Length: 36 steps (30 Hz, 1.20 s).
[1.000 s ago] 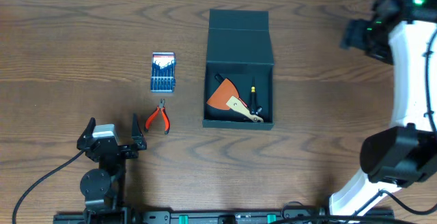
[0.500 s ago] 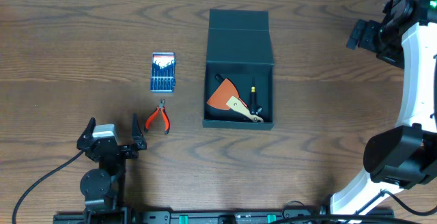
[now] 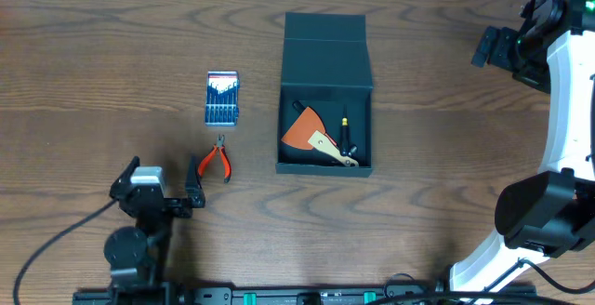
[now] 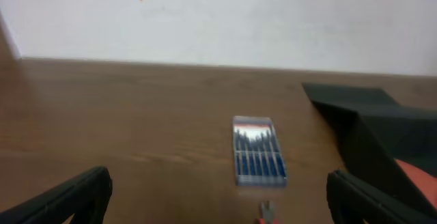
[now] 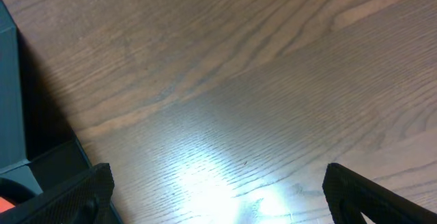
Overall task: Pack container
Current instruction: 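Move the left gripper over the blue precision screwdriver case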
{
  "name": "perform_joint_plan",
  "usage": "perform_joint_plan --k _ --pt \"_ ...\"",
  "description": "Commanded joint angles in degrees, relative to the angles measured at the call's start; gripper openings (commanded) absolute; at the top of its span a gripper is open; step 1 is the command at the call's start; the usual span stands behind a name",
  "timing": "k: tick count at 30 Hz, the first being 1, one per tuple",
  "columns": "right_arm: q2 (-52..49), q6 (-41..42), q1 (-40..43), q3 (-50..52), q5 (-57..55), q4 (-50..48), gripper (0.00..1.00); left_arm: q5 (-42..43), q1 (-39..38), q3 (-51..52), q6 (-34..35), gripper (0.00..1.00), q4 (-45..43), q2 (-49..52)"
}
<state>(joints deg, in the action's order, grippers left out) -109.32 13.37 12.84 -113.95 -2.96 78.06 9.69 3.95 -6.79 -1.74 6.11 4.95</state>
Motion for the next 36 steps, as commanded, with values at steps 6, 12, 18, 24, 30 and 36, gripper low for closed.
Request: perform_joint_plan --k 6,12,18,24,30,36 --pt "0.4 -0.6 0.2 -0.6 0.2 0.0 0.99 1.7 -0.3 -30.0 -4.1 0.98 14.7 28.7" --pt "0.4 -0.6 0.2 -0.6 0.2 0.0 0.99 1.7 -0.3 -54.8 -5.8 0.98 33.5 55.2" --pt "0.4 -0.6 0.2 -0.6 0.2 0.0 0.99 5.7 -0.5 -65.7 -3.9 0.98 36.8 71.7" --pt "0.4 -0.6 0.2 -0.6 0.2 0.0 0.99 15.4 -0.5 -65.7 0.1 0.99 33.9 78.5" --pt "0.4 -0.6 0.2 -0.6 0.2 0.0 0.99 18.6 -1.0 -65.7 -0.1 0.98 30.8 80.0" --pt "0.4 -0.6 0.2 -0.6 0.2 0.0 0.99 9.4 -5.0 -65.8 -0.2 0.98 30.8 82.3"
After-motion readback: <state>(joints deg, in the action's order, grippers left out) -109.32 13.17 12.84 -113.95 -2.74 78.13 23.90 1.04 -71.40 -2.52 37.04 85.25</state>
